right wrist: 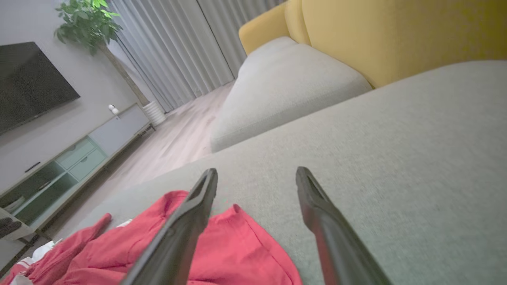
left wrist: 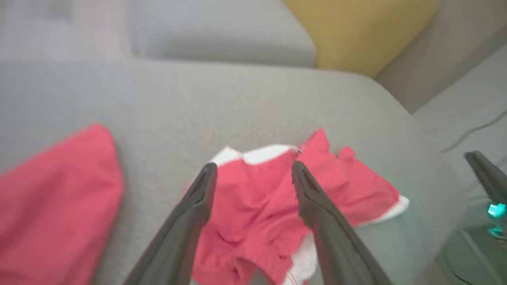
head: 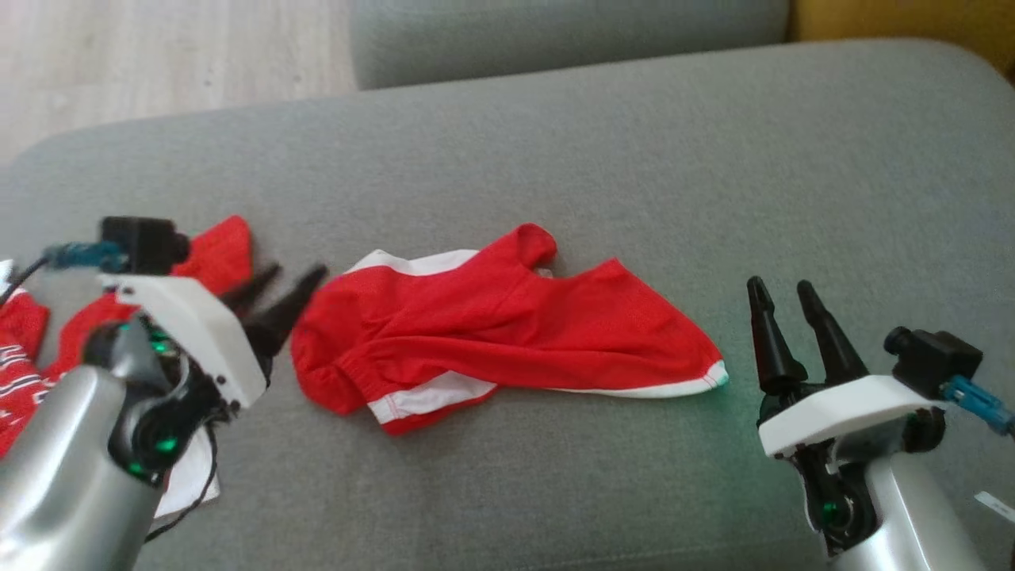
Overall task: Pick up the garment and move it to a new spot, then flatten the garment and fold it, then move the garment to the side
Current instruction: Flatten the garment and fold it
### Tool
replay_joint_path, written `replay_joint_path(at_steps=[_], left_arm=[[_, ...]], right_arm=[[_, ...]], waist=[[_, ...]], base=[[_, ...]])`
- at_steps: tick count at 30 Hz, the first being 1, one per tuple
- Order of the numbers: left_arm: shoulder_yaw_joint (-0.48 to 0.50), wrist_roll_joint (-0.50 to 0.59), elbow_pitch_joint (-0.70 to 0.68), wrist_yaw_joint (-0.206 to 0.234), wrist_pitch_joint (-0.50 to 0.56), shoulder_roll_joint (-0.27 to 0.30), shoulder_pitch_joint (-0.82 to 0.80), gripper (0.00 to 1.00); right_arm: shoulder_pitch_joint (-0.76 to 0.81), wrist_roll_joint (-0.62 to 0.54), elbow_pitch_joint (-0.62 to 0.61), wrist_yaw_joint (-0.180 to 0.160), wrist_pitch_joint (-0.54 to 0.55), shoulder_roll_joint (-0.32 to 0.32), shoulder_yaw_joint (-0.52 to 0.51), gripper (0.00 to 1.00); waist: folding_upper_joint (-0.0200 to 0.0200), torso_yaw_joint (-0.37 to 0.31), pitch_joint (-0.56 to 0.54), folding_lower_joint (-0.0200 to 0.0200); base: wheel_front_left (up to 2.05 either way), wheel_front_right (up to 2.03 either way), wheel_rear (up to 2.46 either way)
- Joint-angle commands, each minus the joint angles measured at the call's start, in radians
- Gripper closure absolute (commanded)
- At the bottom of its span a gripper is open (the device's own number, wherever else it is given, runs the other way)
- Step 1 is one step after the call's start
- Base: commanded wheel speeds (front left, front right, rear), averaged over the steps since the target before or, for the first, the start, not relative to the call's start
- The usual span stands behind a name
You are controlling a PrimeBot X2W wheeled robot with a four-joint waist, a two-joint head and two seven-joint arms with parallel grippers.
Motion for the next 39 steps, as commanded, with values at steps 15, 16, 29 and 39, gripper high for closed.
replay_joint_path(at_steps=[15,16,29,39], left_arm=[[0.131,0.437,-0.239,0.347,-0.68,-0.043,0.288,0.0],[0.137,0.447,-0.238,0.355,-0.687,-0.051,0.305,0.0],[0.254,0.591,-0.204,0.288,-0.696,-0.207,0.433,0.0],[0.315,0.653,-0.172,0.205,-0.696,-0.266,0.439,0.0]], right_arm=[[0.041,-0.239,-0.105,-0.001,-0.192,-0.027,-0.006,0.0],[0.043,-0.252,-0.108,-0.001,-0.196,-0.026,-0.005,0.0],[0.067,-0.275,-0.027,-0.001,-0.222,-0.031,0.018,0.0],[0.049,-0.265,0.012,-0.001,-0.22,-0.043,0.03,0.0]], waist=[[0.0,0.026,-0.077,0.0],[0.0,0.025,-0.08,0.0],[0.0,0.022,-0.103,0.0],[0.0,0.021,-0.106,0.0]], base=[[0.0,0.0,0.0],[0.0,0.0,0.0],[0.0,0.0,0.0],[0.0,0.0,0.0]])
